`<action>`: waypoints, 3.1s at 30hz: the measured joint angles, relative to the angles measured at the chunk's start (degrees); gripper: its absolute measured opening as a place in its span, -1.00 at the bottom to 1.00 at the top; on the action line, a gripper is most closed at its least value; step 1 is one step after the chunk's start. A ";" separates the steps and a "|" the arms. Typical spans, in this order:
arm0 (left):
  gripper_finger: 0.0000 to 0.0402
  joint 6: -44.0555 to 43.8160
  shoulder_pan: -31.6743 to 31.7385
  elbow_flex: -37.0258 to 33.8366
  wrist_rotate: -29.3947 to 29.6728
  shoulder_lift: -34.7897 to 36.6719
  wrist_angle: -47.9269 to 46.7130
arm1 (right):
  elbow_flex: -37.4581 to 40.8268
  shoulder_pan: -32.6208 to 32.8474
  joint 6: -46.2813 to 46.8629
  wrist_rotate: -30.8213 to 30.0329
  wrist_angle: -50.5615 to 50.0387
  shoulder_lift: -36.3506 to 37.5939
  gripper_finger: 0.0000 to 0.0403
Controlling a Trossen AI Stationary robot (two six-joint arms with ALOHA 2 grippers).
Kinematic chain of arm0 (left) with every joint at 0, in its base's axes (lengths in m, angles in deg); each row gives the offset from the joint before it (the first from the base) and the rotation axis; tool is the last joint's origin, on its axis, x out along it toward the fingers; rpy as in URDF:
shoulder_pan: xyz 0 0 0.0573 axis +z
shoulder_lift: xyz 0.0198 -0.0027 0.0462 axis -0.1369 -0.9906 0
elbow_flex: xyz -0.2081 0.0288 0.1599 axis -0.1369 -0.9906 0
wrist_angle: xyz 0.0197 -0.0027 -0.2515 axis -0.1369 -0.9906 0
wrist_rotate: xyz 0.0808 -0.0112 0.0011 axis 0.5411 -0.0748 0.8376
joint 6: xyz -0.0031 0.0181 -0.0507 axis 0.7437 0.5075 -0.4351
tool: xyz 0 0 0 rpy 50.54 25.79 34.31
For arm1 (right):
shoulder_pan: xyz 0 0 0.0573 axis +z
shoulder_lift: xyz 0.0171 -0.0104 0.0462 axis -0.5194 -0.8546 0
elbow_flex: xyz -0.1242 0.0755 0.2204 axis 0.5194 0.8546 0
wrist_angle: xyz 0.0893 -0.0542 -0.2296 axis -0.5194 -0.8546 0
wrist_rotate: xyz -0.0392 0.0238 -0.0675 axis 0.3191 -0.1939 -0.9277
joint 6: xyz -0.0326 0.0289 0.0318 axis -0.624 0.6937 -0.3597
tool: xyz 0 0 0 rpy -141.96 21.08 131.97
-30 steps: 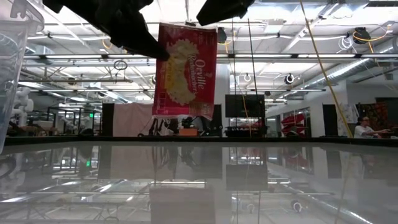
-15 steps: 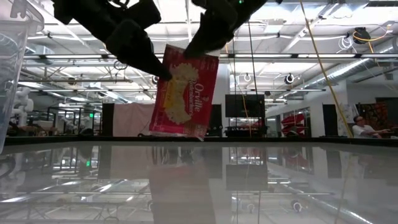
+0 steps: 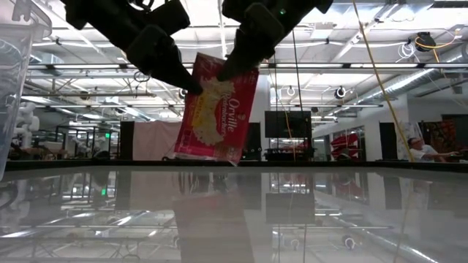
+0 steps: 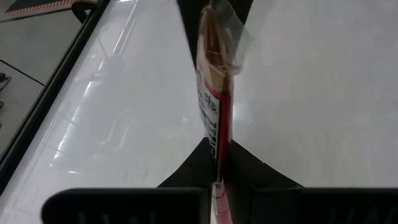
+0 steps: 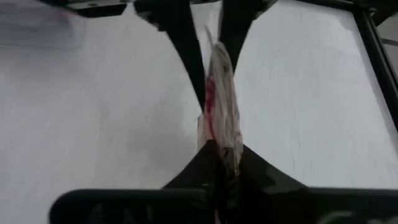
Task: Sort popcorn bags into baskets
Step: Put the popcorn bag into the transparent bin
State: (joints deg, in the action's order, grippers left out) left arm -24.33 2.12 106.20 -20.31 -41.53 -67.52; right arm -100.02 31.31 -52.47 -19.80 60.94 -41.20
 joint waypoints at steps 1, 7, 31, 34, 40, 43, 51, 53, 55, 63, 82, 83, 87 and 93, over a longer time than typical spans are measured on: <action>-0.89 -0.11 0.08 0.00 -0.19 0.00 -0.01 | 0.00 0.03 -0.16 -0.08 -0.28 0.00 -0.94; -0.84 -0.91 0.07 0.00 -0.16 0.00 0.02 | 0.00 0.03 0.40 -0.12 -0.69 0.00 -0.91; 0.06 -5.17 -0.61 0.11 8.25 1.35 -1.79 | 30.15 3.28 8.42 -0.41 37.63 12.74 -0.95; 0.00 -2.80 -0.60 0.10 8.70 1.52 0.25 | 38.57 3.42 8.98 -0.46 52.49 15.57 -0.95; -0.10 0.17 -0.60 0.09 8.60 1.73 6.31 | 49.68 3.42 11.64 -5.79 68.64 16.31 -0.95; -0.11 0.20 -0.25 0.09 6.69 1.75 7.69 | 51.54 3.46 11.96 -7.49 69.49 16.26 -0.95; -0.06 -0.96 1.31 0.09 -1.83 1.73 7.63 | 53.22 3.46 10.80 -7.77 72.09 14.13 -0.95; -0.04 -0.97 1.76 0.09 -4.06 1.72 7.52 | 53.20 3.46 10.52 -7.77 75.41 12.61 -0.95; -0.03 -1.40 1.99 0.09 -4.81 1.16 7.79 | 53.20 3.46 10.09 -7.75 78.66 10.77 -0.95; -0.06 -1.56 1.97 0.00 -4.90 1.03 7.29 | 53.18 3.46 8.58 -7.75 87.67 3.96 -0.95; -0.14 -5.48 1.97 0.00 -5.06 1.03 0.63 | 52.85 3.31 6.04 -7.73 107.65 -12.17 -0.95; -0.14 -5.90 1.94 0.00 -5.05 1.03 -0.12 | 52.61 3.22 6.04 -7.73 107.57 -12.20 -0.95; -0.14 -6.76 1.91 0.00 -5.05 1.03 -1.90 | 52.61 2.94 6.01 -7.58 107.70 -12.46 -0.95; -0.04 -7.46 2.17 -3.40 -5.07 1.03 0.51 | 52.59 2.67 6.02 -7.56 107.71 -12.41 -0.95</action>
State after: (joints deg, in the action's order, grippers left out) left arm -31.79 4.29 102.80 -25.38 -40.50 -67.01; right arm -47.43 33.99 -46.46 -27.36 168.65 -53.61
